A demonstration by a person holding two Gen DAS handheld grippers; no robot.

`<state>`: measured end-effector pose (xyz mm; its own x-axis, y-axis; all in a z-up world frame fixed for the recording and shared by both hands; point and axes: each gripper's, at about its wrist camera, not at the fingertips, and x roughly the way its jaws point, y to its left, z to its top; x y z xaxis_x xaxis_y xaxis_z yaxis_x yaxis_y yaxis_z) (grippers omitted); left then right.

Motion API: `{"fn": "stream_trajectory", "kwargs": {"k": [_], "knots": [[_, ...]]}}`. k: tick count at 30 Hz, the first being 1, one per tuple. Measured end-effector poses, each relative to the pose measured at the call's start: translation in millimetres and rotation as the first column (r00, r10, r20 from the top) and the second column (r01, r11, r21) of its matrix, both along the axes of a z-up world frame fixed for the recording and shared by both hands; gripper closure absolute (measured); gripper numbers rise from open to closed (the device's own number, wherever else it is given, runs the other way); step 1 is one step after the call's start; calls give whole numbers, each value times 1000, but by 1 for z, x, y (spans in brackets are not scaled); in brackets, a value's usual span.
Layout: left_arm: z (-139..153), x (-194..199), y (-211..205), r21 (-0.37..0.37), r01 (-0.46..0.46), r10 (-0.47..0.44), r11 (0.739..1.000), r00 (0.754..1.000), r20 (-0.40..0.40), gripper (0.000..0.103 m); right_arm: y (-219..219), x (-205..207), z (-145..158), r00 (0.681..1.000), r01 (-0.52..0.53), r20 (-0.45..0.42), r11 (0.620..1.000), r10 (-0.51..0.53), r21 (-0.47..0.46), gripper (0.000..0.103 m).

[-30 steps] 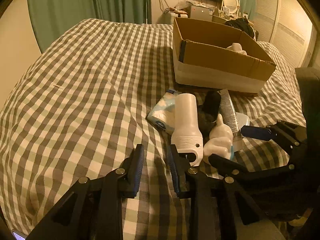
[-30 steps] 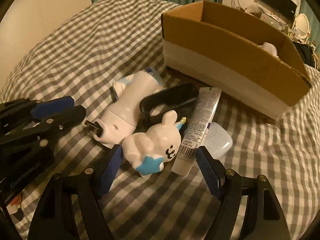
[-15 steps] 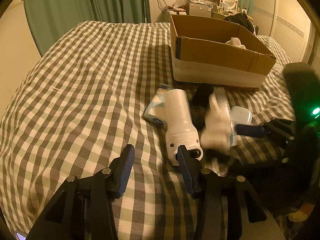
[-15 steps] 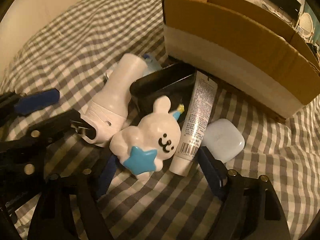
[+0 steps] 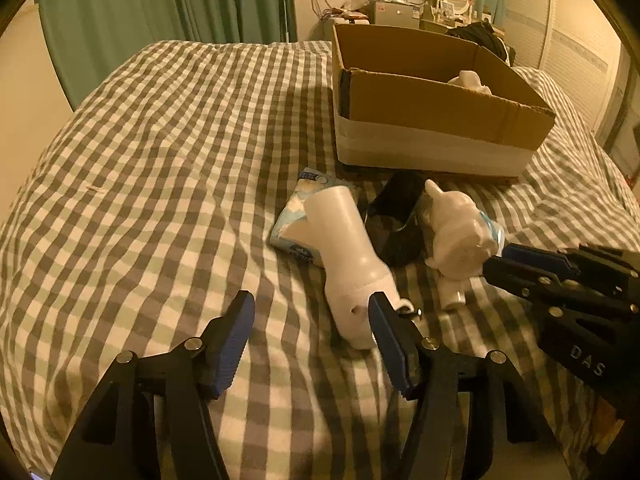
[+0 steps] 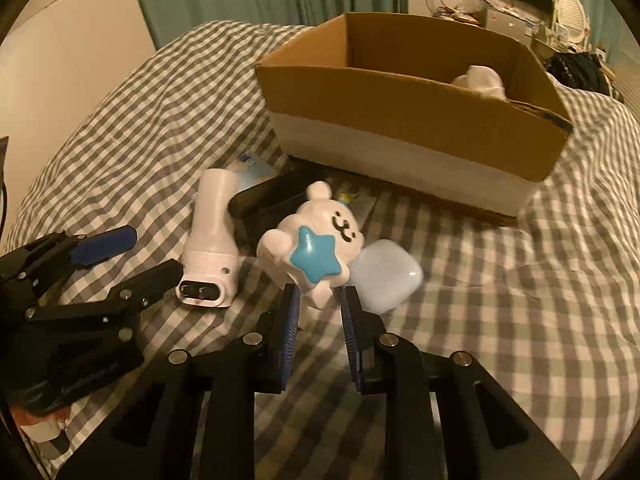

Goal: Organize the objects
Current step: 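Grasp the white bottle with the left tool while the right tool reaches the bunny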

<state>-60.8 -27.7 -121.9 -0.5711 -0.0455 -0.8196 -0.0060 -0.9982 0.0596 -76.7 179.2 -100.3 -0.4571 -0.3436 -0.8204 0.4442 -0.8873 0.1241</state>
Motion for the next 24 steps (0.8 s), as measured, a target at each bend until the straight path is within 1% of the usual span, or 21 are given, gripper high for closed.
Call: {"fn": "stream_trajectory", "kwargs": {"k": [2, 3, 4, 8, 11, 13, 14, 15, 16, 19, 20, 21, 22, 24], "knots": [[-2, -4, 3, 9, 5, -5, 1000, 1000, 4, 40, 4, -2, 0, 1000, 19, 3, 1000, -19, -6, 83], [-3, -6, 5, 18, 9, -10, 1000, 1000, 8, 39, 6, -3, 0, 1000, 24, 5, 1000, -24, -10, 89], [-4, -9, 7, 23, 10, -10, 1000, 1000, 13, 37, 6, -4, 0, 1000, 28, 4, 1000, -28, -11, 90], [-9, -18, 14, 40, 15, -16, 999, 999, 29, 37, 17, 0, 3, 999, 39, -3, 999, -39, -6, 91], [-17, -28, 17, 75, 14, -18, 997, 998, 53, 37, 27, 3, 6, 999, 54, 1, 998, -54, -33, 91], [-24, -34, 20, 84, 11, -18, 996, 997, 74, 36, 30, 1, 9, 998, 68, 0, 996, -68, -54, 91], [-27, -36, 21, 86, 12, -19, 996, 996, 82, 36, 32, 1, 10, 997, 74, 0, 995, -74, -61, 89], [-31, -39, 23, 88, 14, -22, 996, 995, 95, 36, 33, 0, 10, 997, 82, 2, 995, -82, -65, 84], [-34, -41, 25, 90, 13, -23, 996, 994, 105, 36, 35, 0, 10, 996, 88, 4, 994, -88, -67, 82], [-41, -45, 31, 66, 22, -29, 998, 992, 119, 36, 36, -1, 10, 995, 96, 3, 993, -96, -70, 71], [-41, -45, 33, 62, 31, -38, 998, 992, 117, 40, 33, -2, 10, 995, 98, 2, 993, -98, -66, 63], [-41, -44, 35, 61, 42, -49, 997, 992, 113, 47, 32, -3, 10, 995, 100, -1, 993, -101, -64, 58], [-41, -42, 37, 71, 52, -60, 996, 992, 111, 55, 32, -3, 10, 995, 102, -6, 993, -103, -64, 58], [-39, -40, 34, 86, 47, -55, 995, 993, 102, 55, 38, 1, 11, 995, 102, -8, 992, -103, -72, 58]]}}
